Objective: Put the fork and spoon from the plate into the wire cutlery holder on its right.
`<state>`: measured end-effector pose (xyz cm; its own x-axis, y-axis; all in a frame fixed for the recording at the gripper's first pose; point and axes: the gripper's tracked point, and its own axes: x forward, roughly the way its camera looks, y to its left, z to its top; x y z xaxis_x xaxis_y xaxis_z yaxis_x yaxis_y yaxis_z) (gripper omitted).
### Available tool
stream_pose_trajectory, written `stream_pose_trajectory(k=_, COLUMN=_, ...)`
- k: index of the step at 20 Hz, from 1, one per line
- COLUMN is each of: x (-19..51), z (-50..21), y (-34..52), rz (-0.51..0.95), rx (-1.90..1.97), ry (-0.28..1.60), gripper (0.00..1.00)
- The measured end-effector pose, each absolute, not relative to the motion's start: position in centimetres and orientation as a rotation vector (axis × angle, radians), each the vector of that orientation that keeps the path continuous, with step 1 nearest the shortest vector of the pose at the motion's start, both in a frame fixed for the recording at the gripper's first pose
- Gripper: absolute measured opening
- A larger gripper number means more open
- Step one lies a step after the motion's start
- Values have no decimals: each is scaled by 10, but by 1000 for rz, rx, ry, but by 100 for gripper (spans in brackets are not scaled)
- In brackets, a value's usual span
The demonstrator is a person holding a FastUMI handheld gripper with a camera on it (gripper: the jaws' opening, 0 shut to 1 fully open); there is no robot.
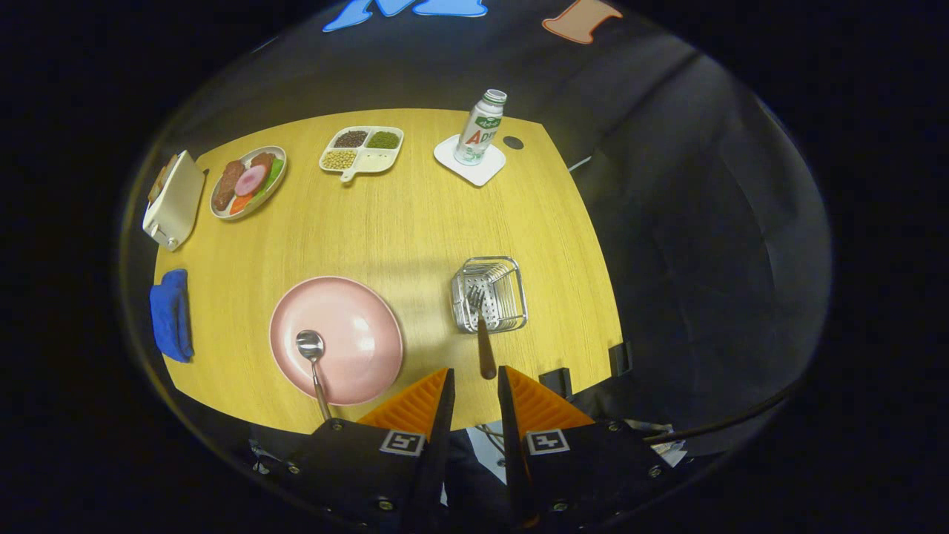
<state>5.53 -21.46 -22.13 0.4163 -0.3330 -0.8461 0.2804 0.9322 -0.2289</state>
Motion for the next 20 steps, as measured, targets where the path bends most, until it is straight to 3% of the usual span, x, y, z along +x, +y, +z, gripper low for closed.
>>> stream_pose_trajectory(k=12, x=45, z=-272, y=-82, rz=-161, rx=-108, ry=1121, gripper=35)
stream_pose_trajectory(k=20, x=30, z=-324, y=-54, rz=-101, rx=-103, ry=1205, gripper=35)
